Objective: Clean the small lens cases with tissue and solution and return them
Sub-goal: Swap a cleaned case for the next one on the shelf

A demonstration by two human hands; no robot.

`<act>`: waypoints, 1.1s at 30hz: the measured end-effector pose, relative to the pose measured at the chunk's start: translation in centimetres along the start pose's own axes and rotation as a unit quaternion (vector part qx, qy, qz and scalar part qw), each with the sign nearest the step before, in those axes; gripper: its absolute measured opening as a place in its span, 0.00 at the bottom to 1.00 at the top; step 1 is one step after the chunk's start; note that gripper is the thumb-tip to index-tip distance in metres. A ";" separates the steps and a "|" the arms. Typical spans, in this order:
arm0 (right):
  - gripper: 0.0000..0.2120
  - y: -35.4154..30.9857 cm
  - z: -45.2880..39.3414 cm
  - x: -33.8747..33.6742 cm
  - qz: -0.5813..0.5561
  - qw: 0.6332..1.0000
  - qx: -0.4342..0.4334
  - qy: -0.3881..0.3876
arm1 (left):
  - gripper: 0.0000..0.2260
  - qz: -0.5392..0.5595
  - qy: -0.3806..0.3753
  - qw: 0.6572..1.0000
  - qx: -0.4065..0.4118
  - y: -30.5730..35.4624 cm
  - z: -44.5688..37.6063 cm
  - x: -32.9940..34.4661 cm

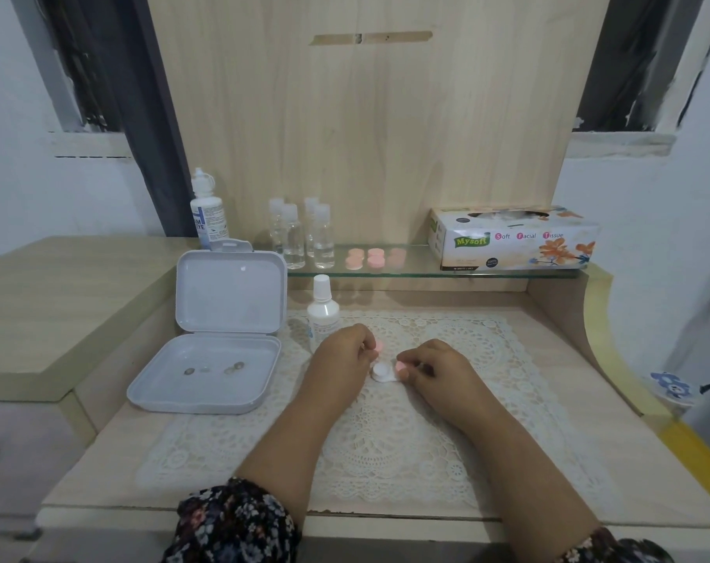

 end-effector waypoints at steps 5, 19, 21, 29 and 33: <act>0.12 0.0 -0.1 0.0 0.004 1.000 0.001 0.000 | 0.04 -0.022 -0.022 1.000 -0.003 -0.3 -0.3 0.8; 0.12 -0.2 0.1 -0.4 0.007 1.000 0.000 0.012 | 0.13 -0.007 -0.059 0.998 0.011 -0.3 1.1 0.2; 0.13 -0.3 0.2 -0.5 0.011 1.000 -0.001 0.012 | 0.11 -0.010 -0.059 0.998 0.022 -0.2 1.1 0.3; 0.15 0.0 0.0 -0.5 0.036 0.999 0.031 0.025 | 0.09 -0.004 -0.063 0.997 0.042 0.3 1.0 0.7; 0.12 -0.3 -0.2 -0.2 0.036 0.999 0.006 0.005 | 0.08 0.004 -0.070 0.997 0.042 0.5 1.0 0.8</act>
Point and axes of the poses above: each hand's wrist, its own z-axis away from the middle knuckle, its own x-axis out of the palm, y = z × x, the point moved 9 cm from there along -z, towards the middle knuckle, and after that the axes turned 14 degrees about y, right-handed, at the moved point
